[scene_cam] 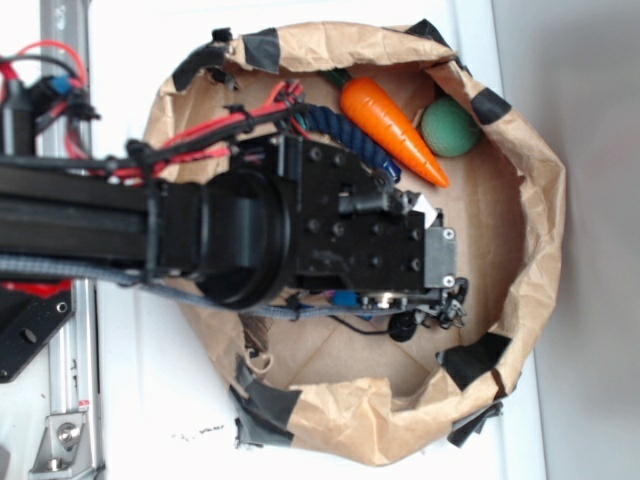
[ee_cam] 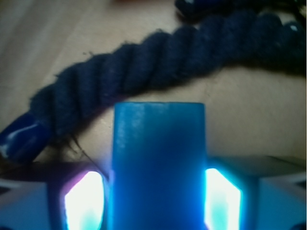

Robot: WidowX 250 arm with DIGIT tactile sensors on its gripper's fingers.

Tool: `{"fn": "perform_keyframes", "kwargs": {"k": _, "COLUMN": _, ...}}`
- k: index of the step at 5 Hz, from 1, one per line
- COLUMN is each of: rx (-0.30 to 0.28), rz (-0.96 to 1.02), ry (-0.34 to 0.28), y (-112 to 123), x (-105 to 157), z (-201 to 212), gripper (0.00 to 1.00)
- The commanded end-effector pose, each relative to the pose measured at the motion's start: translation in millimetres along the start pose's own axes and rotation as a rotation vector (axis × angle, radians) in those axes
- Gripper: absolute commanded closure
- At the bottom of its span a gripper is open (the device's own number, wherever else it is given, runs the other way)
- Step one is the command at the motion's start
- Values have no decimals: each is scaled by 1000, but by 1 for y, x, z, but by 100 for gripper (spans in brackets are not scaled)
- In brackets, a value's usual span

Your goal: Grab the blue block.

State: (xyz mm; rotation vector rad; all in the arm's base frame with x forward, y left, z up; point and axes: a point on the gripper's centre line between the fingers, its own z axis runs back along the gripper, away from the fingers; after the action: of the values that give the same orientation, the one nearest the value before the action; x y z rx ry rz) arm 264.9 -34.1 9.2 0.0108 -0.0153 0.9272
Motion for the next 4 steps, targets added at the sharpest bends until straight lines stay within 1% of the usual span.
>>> {"fn": "perform_keyframes", "kwargs": {"k": 1, "rx": 82, "rz": -510, "ry": -185, "y": -7, "x": 54, "z": 101, "gripper": 100}}
{"fn": "perform_keyframes", "kwargs": {"k": 2, "rx": -15, "rz": -754, "ry": -167, "y": -21, "x": 46, "z": 151, "gripper": 100}}
{"fn": "perform_keyframes", "kwargs": {"k": 3, "rx": -135, "rz": -994, "ry": -200, "y": -28, "x": 34, "z": 178, "gripper": 100}}
{"fn": "perform_keyframes", "kwargs": {"k": 4, "rx": -174, "rz": -1158, "ry": -201, "y": -19, "x": 23, "z": 186, "gripper": 100}}
